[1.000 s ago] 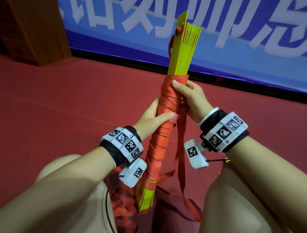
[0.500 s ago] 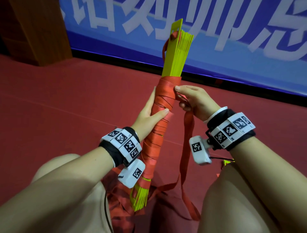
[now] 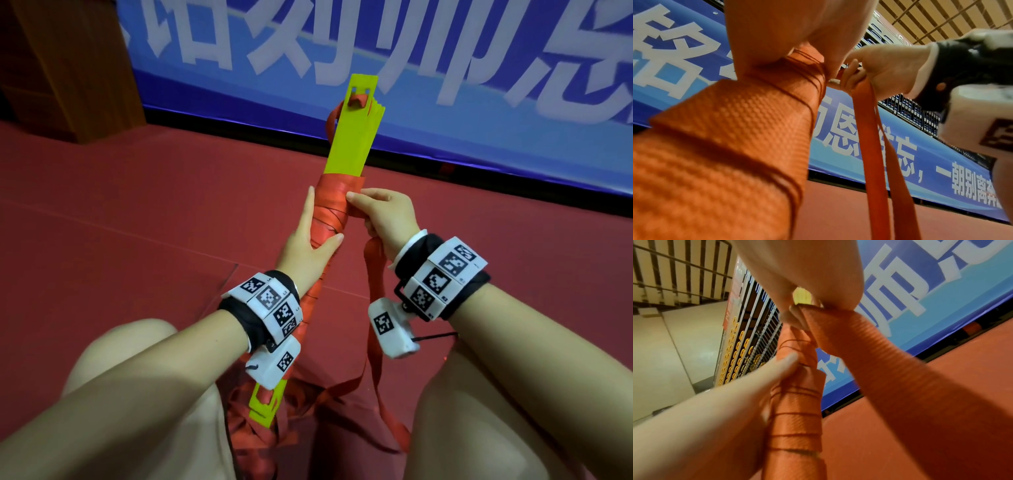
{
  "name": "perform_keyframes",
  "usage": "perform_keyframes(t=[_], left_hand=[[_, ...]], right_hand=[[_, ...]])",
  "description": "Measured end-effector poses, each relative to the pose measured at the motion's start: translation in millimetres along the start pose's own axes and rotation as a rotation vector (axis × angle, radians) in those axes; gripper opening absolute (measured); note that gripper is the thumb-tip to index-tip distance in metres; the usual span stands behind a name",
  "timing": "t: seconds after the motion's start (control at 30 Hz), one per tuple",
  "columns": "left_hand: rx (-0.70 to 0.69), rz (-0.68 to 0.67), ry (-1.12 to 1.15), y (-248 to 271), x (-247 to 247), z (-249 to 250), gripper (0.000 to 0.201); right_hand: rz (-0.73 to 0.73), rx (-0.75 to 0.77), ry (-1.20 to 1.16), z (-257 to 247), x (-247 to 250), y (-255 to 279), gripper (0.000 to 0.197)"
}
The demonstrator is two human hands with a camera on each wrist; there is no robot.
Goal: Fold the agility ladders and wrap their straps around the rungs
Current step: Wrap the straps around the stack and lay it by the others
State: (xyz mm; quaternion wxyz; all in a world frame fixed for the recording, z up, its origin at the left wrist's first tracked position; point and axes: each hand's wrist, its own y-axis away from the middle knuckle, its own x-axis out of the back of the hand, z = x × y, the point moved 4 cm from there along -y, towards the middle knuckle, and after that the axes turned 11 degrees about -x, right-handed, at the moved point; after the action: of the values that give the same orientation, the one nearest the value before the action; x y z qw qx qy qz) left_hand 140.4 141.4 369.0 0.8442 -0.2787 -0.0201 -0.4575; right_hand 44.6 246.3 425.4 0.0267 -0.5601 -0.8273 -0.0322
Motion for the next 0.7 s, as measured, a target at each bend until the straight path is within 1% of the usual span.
perform_keyframes(t=[0.03, 0.13, 0.17, 0.23, 0.27, 0.37, 0.43, 0.47, 0.53, 0.6, 0.67, 0.7], left_hand=[[0.017, -0.008, -0.028, -1, 0, -1, 0.081], [0.086, -0.036, -0.034, -2, 1, -9, 0.057], [0.089, -0.058, -0.017, -1, 0, -8, 0.056], [0.059, -0.094, 0.019, 3, 0, -3, 0.059], [0.047, -0.11, 0.039, 4, 0, -1, 0.061], [-0.027, -0.096, 0.14, 5, 6, 9, 0.058], [-0.096, -0.069, 0.174, 6, 13, 14, 0.055], [-0.116, -0.064, 0.191, 6, 16, 16, 0.055], [-0.121, -0.044, 0.233, 7, 19, 19, 0.053], [-0.113, -0.03, 0.253, 7, 21, 20, 0.056], [-0.068, -0.01, 0.312, 7, 24, 15, 0.059], [-0.029, -0.006, 0.386, 7, 24, 14, 0.057]], right_hand=[[-0.001, 0.001, 0.009, 2, -5, 1, 0.015], [-0.016, 0.004, 0.041, 8, -21, 6, 0.03], [-0.018, 0.032, 0.052, 10, -26, 9, 0.032], [0.002, 0.1, 0.078, 11, -29, 14, 0.033], [0.015, 0.122, 0.089, 10, -29, 15, 0.038], [0.01, 0.183, 0.079, 4, -25, 17, 0.067], [0.013, 0.236, 0.05, -1, -26, 19, 0.074], [0.013, 0.261, 0.05, -2, -28, 21, 0.074], [-0.003, 0.299, 0.046, -5, -30, 24, 0.068], [-0.026, 0.295, 0.004, -8, -30, 23, 0.062], [-0.06, 0.266, -0.031, -8, -29, 20, 0.065], [-0.073, 0.251, -0.031, -8, -30, 19, 0.07]])
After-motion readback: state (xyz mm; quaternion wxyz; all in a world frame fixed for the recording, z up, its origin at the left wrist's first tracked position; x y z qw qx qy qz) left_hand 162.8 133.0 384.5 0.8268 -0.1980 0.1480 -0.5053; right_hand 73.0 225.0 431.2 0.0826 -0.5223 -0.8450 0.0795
